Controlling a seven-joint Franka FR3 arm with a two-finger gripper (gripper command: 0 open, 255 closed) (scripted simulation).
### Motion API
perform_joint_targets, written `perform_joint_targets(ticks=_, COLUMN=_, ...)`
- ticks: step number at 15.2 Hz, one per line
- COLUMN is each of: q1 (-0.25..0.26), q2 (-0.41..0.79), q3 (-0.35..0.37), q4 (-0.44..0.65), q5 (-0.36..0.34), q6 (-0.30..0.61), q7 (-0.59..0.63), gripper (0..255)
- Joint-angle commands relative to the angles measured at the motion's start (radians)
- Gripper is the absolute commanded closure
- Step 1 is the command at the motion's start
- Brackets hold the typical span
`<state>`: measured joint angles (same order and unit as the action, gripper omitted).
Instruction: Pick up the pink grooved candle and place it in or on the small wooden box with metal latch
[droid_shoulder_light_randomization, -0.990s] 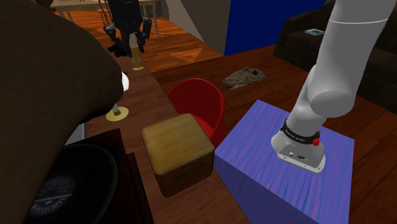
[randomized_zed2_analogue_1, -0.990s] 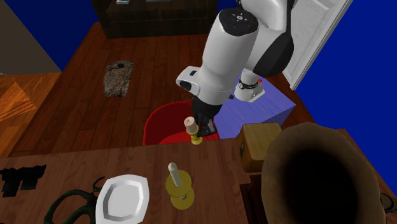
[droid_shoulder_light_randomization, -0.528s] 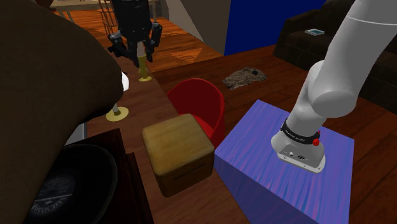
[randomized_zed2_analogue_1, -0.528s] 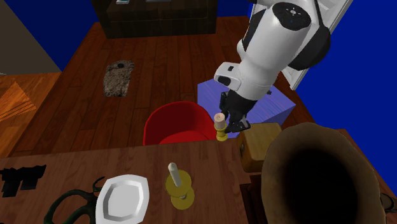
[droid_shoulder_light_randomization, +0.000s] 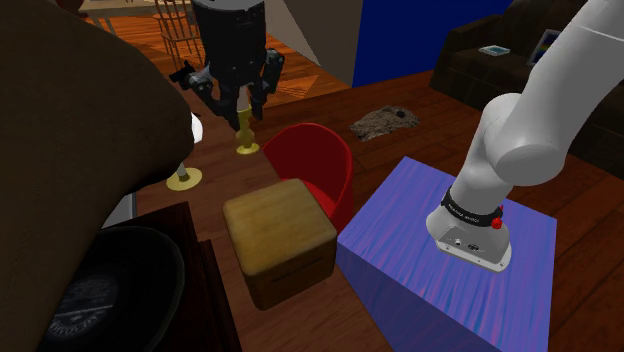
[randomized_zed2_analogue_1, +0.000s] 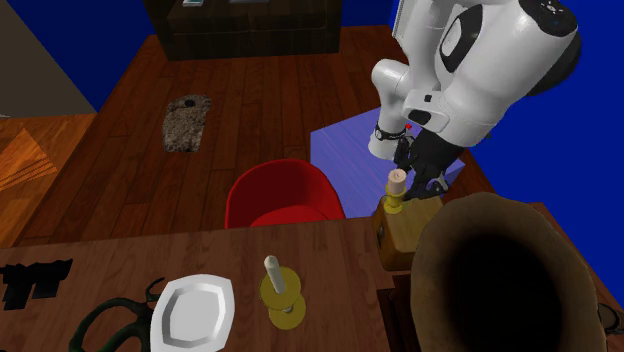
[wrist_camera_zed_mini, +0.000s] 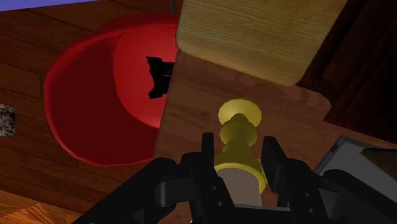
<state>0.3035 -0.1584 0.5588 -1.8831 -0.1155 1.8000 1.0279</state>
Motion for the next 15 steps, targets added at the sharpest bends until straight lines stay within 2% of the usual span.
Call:
perform_joint_targets(ticks=1, q1=0.02, q2=-0.034, q3=0.02, q4=-0.028, q5=0.02, q6=-0.007, q7=0.034, gripper=255)
perform_joint_targets(ticks=6, q1=0.074, q2=-0.101, q3=0.079, q4=-0.063, q5=0.066, q6=-0.041, q7=0.129, gripper=255)
perform_joint_targets(ticks=15, q1=0.078, q2=-0.098, q3=0.089, q4=-0.18, q5=0.064, q6=0.078, q7=0.149, gripper=255)
